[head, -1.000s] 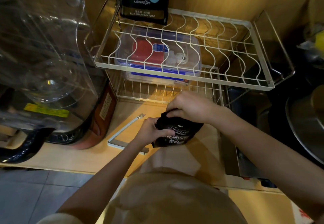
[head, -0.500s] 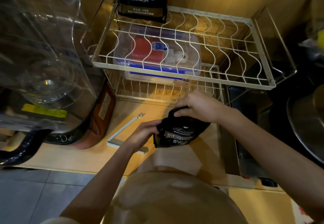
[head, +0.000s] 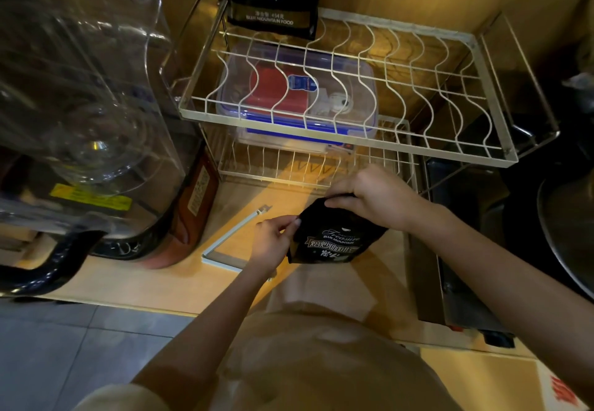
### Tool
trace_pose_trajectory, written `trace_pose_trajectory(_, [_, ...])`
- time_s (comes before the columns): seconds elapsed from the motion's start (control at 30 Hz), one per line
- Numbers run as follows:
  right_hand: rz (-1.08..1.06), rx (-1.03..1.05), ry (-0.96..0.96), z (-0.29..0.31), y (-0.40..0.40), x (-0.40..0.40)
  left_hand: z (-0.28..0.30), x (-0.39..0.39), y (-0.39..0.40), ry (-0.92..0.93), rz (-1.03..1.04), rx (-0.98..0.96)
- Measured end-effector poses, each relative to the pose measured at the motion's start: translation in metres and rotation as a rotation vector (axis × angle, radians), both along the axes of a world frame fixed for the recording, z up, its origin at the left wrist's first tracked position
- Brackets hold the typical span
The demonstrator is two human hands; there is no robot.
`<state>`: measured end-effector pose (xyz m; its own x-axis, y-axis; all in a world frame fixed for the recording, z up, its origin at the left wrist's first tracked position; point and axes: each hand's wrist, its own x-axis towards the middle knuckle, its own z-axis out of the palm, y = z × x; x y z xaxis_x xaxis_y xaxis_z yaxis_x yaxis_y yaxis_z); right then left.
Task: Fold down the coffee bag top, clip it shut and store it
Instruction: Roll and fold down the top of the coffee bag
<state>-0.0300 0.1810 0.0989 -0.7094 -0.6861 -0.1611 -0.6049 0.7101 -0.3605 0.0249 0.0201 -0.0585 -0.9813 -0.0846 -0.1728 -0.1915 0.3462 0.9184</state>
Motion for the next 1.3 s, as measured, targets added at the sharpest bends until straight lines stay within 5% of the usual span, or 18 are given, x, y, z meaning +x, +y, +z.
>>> trace_pose_trajectory(0.27, [-0.031, 0.093, -0.047, -0.004, -0.006, -0.005, 0.018, -0.026, -0.014, -0.142, -0.305, 0.07])
trace_pose_trajectory(0.5, [-0.065, 0.141, -0.112, 0.0, -0.019, -0.011, 0.071, -0.036, -0.008, -0.187, -0.709, 0.355])
trace_pose_trajectory(0.67, [-0.123, 0.043, -0.199, 0.001, -0.013, -0.01, 0.066, -0.034, 0.006, -0.083, -0.479, 0.328])
trace_pose_trajectory(0.97, [-0.583, -0.785, -0.807, -0.031, 0.07, 0.022, 0.063, -0.04, 0.008, -0.133, -0.428, 0.311])
trace_pose_trajectory(1.3, [-0.804, -0.988, -0.582, -0.082, 0.053, 0.034, 0.058, -0.032, 0.008, -0.207, -0.219, 0.506])
